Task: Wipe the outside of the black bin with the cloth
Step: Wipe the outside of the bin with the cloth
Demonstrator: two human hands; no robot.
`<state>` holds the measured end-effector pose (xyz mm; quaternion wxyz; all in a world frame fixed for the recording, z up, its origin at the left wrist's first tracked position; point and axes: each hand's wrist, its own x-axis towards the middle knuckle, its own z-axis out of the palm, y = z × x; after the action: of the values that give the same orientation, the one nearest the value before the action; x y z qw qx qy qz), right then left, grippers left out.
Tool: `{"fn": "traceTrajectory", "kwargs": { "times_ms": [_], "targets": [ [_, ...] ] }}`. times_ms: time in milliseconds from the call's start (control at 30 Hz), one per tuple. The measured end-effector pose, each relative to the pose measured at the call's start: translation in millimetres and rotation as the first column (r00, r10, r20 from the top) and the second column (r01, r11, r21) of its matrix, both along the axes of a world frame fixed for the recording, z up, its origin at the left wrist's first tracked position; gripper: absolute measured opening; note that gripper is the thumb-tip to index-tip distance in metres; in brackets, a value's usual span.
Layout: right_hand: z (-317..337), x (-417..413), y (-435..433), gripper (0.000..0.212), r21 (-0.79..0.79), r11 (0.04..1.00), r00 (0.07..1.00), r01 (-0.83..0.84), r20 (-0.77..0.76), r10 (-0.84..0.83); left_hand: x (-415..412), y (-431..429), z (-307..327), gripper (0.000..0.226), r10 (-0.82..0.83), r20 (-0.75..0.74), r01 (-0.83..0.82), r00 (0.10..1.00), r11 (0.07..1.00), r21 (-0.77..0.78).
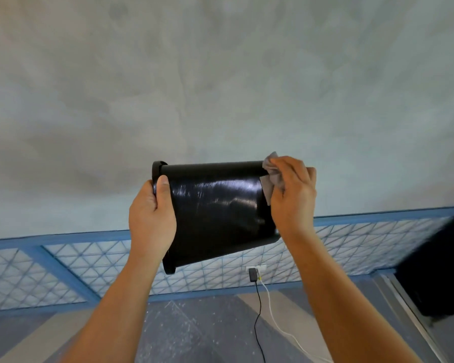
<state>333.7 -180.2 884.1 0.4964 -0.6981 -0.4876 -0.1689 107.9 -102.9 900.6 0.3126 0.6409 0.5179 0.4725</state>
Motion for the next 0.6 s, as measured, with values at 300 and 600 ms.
{"fn": "traceTrajectory", "kwargs": {
  "times_ms": [300,600],
  "targets": [
    [-62,-25,-29,0.036,-0.055,0.998,0.994,-0.020,-0.111,0.013,-2,13,8,0.040,0.031,-0.005,-0.031,1.000,0.999,0.026],
    [-49,-19,-19,0.040,-0.035,0.998,0.996,-0.053,-0.080,0.050,2,10,11,0.040,0.088,0.084,-0.089,0.993,0.996,0.012]
  ]
}}
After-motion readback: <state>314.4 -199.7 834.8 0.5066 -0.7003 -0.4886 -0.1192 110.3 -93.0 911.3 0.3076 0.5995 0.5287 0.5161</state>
